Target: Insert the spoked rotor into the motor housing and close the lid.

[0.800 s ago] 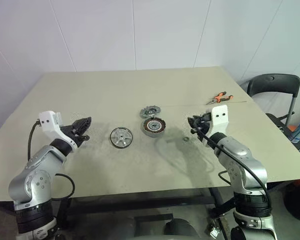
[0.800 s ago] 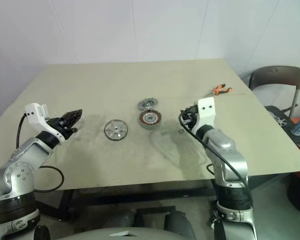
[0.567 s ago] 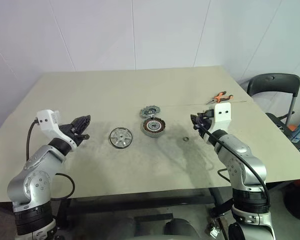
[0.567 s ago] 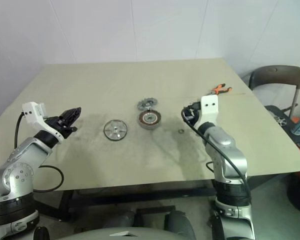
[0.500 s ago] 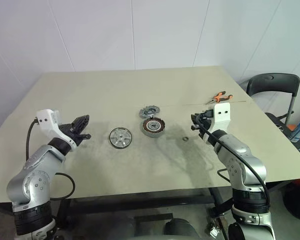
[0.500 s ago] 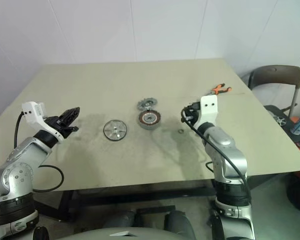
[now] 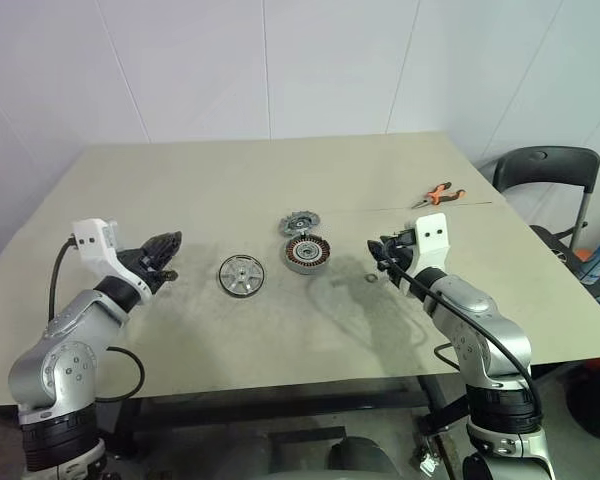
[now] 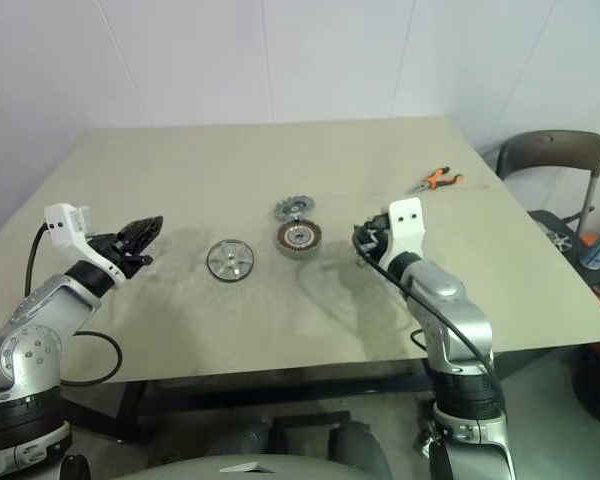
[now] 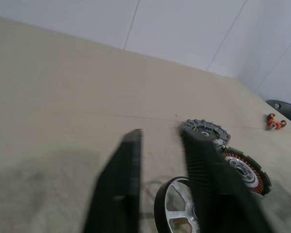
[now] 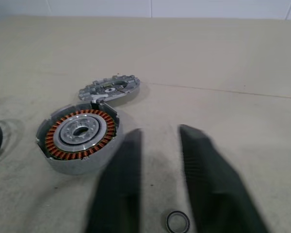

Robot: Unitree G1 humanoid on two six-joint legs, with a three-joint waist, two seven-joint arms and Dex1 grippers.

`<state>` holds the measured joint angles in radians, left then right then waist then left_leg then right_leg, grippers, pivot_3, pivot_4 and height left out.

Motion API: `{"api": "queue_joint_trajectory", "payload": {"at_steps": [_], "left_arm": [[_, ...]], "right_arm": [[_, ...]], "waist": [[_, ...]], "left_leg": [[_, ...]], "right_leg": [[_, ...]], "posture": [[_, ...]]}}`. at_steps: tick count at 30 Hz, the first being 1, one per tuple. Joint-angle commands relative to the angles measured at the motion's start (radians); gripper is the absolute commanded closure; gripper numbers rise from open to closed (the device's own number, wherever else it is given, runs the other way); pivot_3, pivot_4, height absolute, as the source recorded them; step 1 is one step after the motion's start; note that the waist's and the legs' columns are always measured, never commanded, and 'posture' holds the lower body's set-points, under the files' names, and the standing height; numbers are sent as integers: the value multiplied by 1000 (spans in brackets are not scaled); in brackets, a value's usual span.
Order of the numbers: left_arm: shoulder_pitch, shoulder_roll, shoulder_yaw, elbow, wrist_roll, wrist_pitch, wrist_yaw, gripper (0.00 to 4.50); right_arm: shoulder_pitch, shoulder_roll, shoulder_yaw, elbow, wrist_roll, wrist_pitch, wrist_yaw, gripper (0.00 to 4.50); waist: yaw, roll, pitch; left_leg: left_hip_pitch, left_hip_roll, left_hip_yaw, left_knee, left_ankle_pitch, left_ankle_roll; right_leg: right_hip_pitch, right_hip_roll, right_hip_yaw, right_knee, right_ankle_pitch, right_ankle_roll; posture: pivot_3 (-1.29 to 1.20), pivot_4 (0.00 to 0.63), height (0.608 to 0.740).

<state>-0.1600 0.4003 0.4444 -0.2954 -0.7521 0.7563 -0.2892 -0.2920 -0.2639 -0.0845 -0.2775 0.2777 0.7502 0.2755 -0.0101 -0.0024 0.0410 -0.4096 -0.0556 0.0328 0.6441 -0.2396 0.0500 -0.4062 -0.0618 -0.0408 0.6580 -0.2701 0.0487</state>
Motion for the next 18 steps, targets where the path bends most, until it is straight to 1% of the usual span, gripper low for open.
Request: {"api": "queue_joint_trajectory", "payload": {"at_steps": [1,5,6,7,11,14,18], "left_arm": [[-3,7,8,-34,-19,-15,-3,1869],[7,13,15,-39,-33,-11,-8,463],[9,15,18,-41,-39,-9,-8,171],[12,17,20,-43,-46,-8,-9,47],[27,44,1,-48,-32,7,-14,47],[30,49,-11,-56,-38,11,-16,47],[34,56,-20,-27,-3,-15,-27,47]], "right_arm": [[-20,-4,-8,-40,6,-13,-6,1817],[-18,-4,-9,-45,17,-1,-3,423],[-16,-6,-8,-48,18,2,-1,105],[-14,-5,-10,-51,26,10,2,16],[-4,-31,6,-55,52,54,46,16],[-5,-57,18,-26,26,48,51,16],[-36,-91,19,21,3,18,61,16]], "waist": [[0,0,0],[0,0,0],[0,0,0],[0,0,0],[0,0,0],[2,0,0],[1,0,0]], "left_leg": [[0,0,0,0,0,0],[0,0,0,-1,0,0],[0,0,0,-1,0,0],[0,0,0,-1,0,0],[0,0,0,-2,0,0],[0,0,0,-3,0,0],[0,0,0,-3,0,0]], "right_leg": [[0,0,0,0,0,0],[0,0,0,-1,0,0],[0,0,0,-1,0,0],[0,0,0,-1,0,0],[0,0,0,-3,0,0],[0,0,0,-3,0,0],[0,0,0,-5,0,0]], "posture": [[0,0,740],[0,0,740],[0,0,740],[0,0,740],[0,0,740],[0,0,740],[0,0,740]]}}
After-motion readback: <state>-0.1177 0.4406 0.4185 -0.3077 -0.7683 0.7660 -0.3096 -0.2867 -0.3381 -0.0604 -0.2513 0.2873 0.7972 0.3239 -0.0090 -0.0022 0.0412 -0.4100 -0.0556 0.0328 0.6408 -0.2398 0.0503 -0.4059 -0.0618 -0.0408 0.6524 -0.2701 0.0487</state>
